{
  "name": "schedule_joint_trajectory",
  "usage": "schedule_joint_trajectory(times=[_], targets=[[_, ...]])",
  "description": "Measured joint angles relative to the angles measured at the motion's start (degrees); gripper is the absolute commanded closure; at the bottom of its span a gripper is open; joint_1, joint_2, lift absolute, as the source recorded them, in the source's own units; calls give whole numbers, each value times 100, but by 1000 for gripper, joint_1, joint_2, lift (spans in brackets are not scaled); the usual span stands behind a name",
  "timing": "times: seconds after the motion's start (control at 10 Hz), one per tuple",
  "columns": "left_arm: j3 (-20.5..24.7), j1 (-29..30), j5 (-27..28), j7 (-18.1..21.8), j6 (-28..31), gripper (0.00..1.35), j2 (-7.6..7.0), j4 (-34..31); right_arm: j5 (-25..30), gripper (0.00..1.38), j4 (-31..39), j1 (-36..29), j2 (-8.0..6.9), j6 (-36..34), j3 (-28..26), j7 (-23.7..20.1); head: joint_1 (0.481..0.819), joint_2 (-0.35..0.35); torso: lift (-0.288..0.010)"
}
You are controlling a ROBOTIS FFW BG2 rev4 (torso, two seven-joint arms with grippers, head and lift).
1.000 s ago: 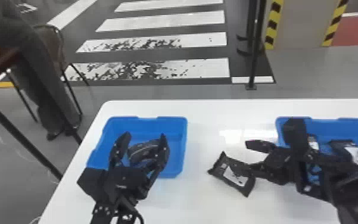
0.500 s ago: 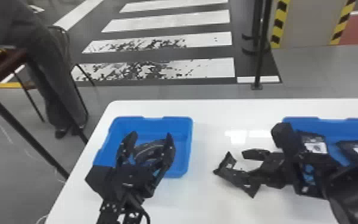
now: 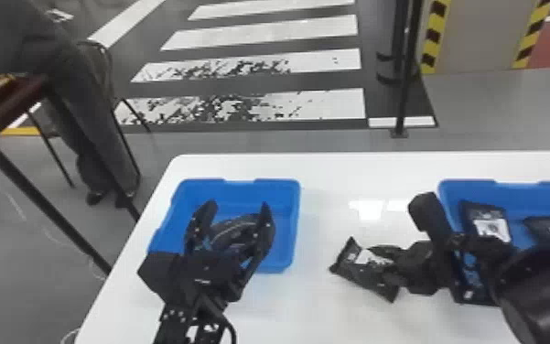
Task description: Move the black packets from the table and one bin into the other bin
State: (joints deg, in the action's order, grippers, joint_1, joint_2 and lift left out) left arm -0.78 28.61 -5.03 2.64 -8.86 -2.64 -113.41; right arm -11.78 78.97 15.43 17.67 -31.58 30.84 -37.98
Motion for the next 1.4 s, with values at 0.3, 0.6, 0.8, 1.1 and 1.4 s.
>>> schedule_joint_trajectory(times=[0.3, 0.6, 0.8, 1.1, 1.4], targets=[[6, 29, 0, 3, -3, 240, -12, 0, -121, 1069, 218, -102, 23, 56, -26, 151, 695, 233, -110], [-2, 44, 0, 8, 1, 239, -18, 1, -18, 1067, 1164, -675, 28, 331, -845, 450, 695, 207, -110], [10, 67, 0, 9, -4, 239, -18, 1, 288, 1067, 1794, -1314, -47, 231, -1979, 726, 695, 139, -110], [45, 101, 1, 9, -39, 239, -1, 1, 562, 1067, 2133, -1806, -144, 66, -3188, 1036, 695, -1, -110], [-1, 91, 11, 9, -15, 239, -13, 0, 716, 510, 2314, -2003, -209, -42, -3712, 1196, 695, -77, -110]])
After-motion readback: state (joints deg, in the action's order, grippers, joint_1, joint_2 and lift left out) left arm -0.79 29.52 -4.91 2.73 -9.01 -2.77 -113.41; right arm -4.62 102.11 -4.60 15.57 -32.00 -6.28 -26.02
